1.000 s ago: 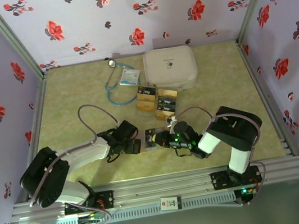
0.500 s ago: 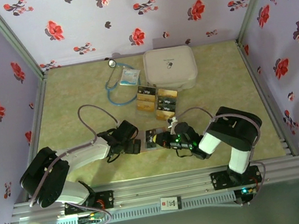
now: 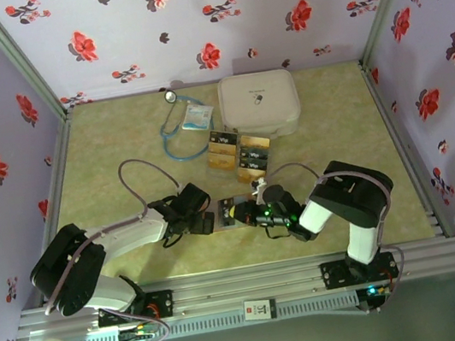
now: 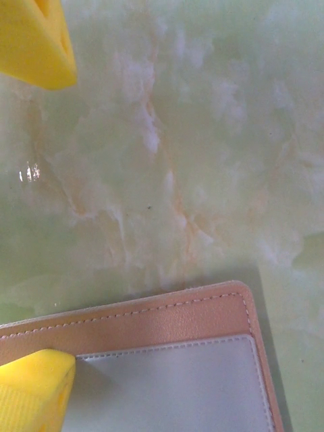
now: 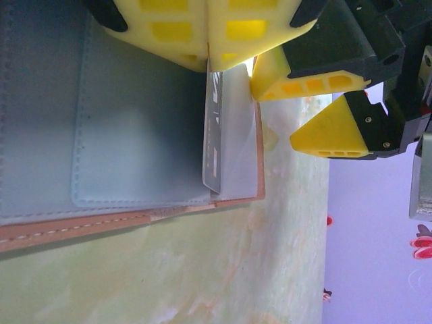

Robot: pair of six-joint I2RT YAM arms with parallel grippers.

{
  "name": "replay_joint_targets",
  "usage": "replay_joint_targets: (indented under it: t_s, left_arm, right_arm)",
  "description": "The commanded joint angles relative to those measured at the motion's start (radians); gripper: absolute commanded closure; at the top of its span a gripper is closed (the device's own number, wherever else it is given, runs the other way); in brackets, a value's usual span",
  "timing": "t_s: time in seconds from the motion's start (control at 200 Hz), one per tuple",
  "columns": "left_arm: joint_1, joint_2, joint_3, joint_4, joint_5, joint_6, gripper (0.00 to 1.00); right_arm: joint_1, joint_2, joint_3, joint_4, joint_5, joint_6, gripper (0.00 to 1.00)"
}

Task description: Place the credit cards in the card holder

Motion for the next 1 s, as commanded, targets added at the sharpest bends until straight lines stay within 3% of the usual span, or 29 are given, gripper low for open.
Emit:
replay_joint_targets:
  t_s: [0.0,0.17,0.445,0.585,0.82,0.995]
  left_arm:
    - [-0.007,0.006,-0.027,-0.028,-0.034,-0.004,0.0]
    - [-0.007,0.002,-0.026,-0.027,-0.035,-0.007,0.0]
    - [0.05,-0.054,-0.04,-0.009,0.018,-0.039,0.0]
    - [0.086,-0.096,-0.038,-0.008,0.038,-0.044,0.0]
    - [0.136,-0.125,-0.025,-0.045,0.041,-0.047,0.0]
    - [0.16,-0.12,-0.02,-0.089,0.015,-0.053,0.0]
  right_arm:
    - [0.008,0.029,0.001,-0.103,-0.011,-0.003,0.85]
    - [0.004,-0.022,0.039,-0.225,-0.02,-0.038,0.67]
    - [0.005,-0.178,0.205,-0.68,0.019,-0.195,0.52]
    - [0.005,-0.233,0.292,-0.872,0.058,-0.273,0.39]
    - [0.009,-0.287,0.394,-1.111,0.159,-0.358,0.42]
    - [0.014,-0.267,0.453,-1.248,0.263,-0.399,0.58]
